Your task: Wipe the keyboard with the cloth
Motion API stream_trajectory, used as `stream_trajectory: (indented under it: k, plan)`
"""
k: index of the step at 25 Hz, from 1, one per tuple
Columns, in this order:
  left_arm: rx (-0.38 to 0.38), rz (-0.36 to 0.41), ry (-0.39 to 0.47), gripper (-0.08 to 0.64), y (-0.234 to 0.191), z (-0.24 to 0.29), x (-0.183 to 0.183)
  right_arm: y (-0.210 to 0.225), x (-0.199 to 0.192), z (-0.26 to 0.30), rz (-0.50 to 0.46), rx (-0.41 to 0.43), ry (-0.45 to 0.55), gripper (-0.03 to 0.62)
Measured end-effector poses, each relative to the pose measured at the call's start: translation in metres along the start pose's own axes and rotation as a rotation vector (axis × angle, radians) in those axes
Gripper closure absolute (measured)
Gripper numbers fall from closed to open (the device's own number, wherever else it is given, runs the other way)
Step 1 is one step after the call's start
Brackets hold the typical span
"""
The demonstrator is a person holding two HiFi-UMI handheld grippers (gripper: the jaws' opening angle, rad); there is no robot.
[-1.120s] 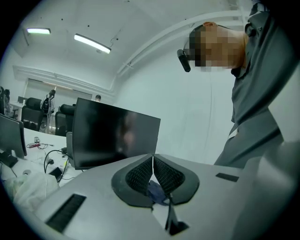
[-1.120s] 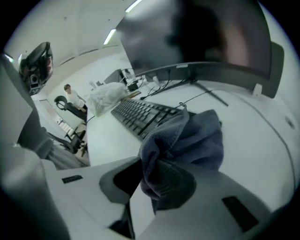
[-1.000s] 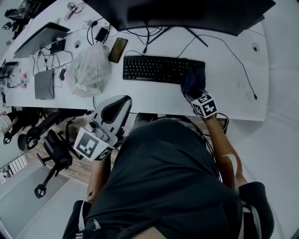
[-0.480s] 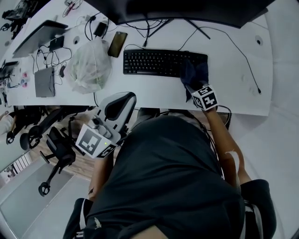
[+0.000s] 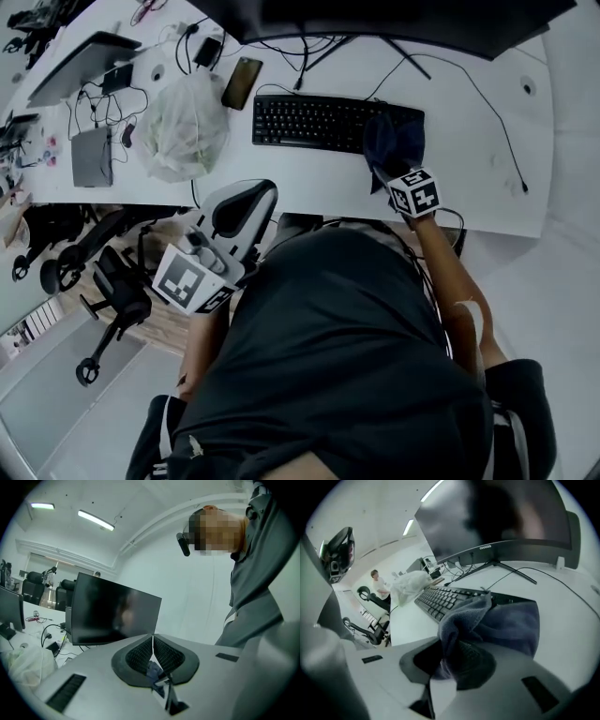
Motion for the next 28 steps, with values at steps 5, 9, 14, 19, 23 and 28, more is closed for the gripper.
stream_trajectory:
  k: [5, 9, 14, 19, 23, 28]
  plan:
    - [-0.012, -0.001, -0.012, 0.548, -0.001, 0.005, -0.002, 0.053, 0.076, 0.029, -0.038, -0.082, 0.16, 0.518]
    - [-0.019, 0.004, -0.012, 0.548, 0.002, 0.009, 0.002, 0.022, 0.041, 0.031, 0.046, -0.038, 0.069, 0.518]
    - [0.001, -0.013, -0.008, 0.548, -0.007, 0.002, -0.004, -0.016, 0.019, 0.032, -0.076, 0.081, -0.016, 0.518]
    - [-0.014, -0.013, -0.019, 0.548, -0.004, 0.008, -0.005, 0.048, 0.077, 0.051, -0.039, -0.061, 0.092, 0.518]
    - [-0.013, -0.011, -0.007, 0.548, -0.004, 0.01, -0.001, -0.011, 0.021, 0.031, -0.008, 0.041, -0.003, 0.52]
    - [-0.002, -0.022, -0.022, 0.548, -0.011, 0.004, -0.008, -0.008, 0.04, 0.038, -0.134, 0.051, 0.038, 0.52]
Point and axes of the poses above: the fingertips, and each gripper's own axes: z forward along the fingers, y to its right, x out of its top, the point moved 6 cm from there along -z, backward along the fingers, and after that the axes turned 14 degrees about y, right-handed, at the moved point
